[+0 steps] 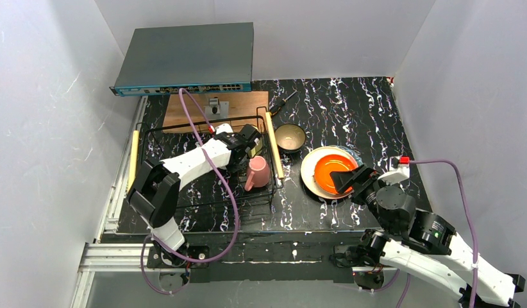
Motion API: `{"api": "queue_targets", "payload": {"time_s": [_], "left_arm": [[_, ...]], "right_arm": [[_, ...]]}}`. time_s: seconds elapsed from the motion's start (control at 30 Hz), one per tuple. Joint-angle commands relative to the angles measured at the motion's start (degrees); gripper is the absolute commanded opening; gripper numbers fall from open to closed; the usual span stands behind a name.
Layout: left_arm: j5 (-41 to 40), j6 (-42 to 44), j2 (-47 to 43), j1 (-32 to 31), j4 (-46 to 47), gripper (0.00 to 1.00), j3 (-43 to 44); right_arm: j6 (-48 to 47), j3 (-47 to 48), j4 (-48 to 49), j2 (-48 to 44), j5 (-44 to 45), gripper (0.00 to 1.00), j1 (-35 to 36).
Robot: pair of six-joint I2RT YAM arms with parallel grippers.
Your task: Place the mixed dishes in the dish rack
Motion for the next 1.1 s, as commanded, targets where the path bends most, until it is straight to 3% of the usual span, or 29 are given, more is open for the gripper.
{"api": "queue_targets", "payload": {"time_s": [0.0,0.17,0.33,0.6,0.77,1.07], "left_arm": [[-3.84,-0.86,-0.77,0.16,0.47,0.3,1.55],[-3.86,0.11,-1.23,0.27,0.61,0.49,1.46],[-2.21,1.09,-3.76,0.27,1.68,0.57,-0.81],[2.72,3.41,-15.8,0.33,1.89,0.75,-5.36],[6.61,6.98,-27.41,0.71,0.18,0.95,-7.18],[18.43,21.46,-51.32,1.59,-3.81,0.98,-9.38]], "right_arm": [[1.28,-0.53,0.3,-0.35,1.77,0.98,0.18],[0.9,-0.32,1.09,0.56,1.5,0.98,0.18],[1.14,-0.23,1.37,1.5,0.9,0.98,0.18],[1.57,-0.35,0.92,3.01,0.46,0.98,0.17],[2.48,0.88,-3.71,5.48,1.65,0.98,0.18],[-1.79,6.93,-11.2,17.58,1.43,0.98,0.13]]}}
